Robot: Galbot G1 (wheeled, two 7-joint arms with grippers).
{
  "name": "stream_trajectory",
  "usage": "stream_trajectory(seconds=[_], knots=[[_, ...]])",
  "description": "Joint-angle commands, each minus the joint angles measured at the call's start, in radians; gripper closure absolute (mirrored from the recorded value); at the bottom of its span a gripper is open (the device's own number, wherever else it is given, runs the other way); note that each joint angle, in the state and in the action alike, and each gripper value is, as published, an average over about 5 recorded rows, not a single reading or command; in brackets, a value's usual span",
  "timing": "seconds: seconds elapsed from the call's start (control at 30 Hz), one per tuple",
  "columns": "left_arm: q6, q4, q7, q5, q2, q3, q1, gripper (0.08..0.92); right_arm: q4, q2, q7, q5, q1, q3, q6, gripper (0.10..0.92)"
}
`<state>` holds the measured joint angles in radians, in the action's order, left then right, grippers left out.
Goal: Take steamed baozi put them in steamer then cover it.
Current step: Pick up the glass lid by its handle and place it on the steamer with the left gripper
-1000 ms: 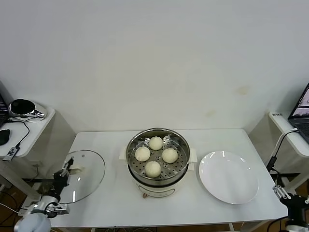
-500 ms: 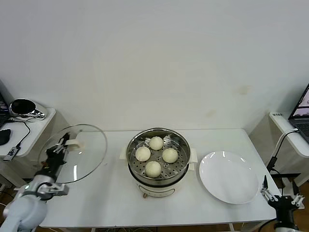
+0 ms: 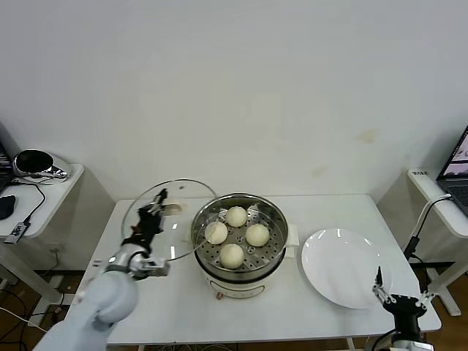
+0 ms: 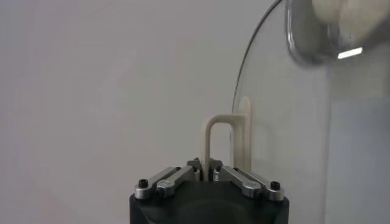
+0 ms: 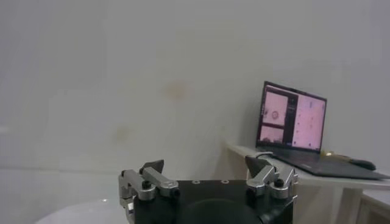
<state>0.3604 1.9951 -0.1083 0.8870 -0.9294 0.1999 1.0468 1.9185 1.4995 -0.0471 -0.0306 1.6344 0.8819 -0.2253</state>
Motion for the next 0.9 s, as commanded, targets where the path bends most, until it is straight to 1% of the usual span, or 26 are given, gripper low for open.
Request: stream_trajectory(seconds=[0.03,0.27,0.43,0.53,0.67,0.9], knots=[[0.198,-0.016,-0.175,0.192,-0.157,-0.309,-0.231,0.856,-0.033,0.020,-0.010,0.080,-0.038,-0.034,0.001,0.203],[0.247,-0.042,-0.255,0.370,-0.256,-0.365,-0.248,0.856,-0.043,0.023,-0.013,0.087,-0.040,-0.037,-0.002,0.203],[0.272,-0.067,-0.281,0.461,-0.348,-0.373,-0.222,0.856,-0.047,0.027,-0.014,0.094,-0.036,-0.036,-0.007,0.203],[0.273,-0.076,-0.292,0.496,-0.386,-0.370,-0.201,0.856,-0.048,0.029,-0.015,0.097,-0.033,-0.036,-0.010,0.203],[0.270,-0.086,-0.299,0.519,-0.409,-0.363,-0.185,0.856,-0.049,0.029,-0.015,0.099,-0.030,-0.036,-0.012,0.203],[0.263,-0.099,-0.291,0.524,-0.416,-0.371,-0.176,0.856,-0.053,0.028,-0.015,0.100,-0.032,-0.042,-0.015,0.203]])
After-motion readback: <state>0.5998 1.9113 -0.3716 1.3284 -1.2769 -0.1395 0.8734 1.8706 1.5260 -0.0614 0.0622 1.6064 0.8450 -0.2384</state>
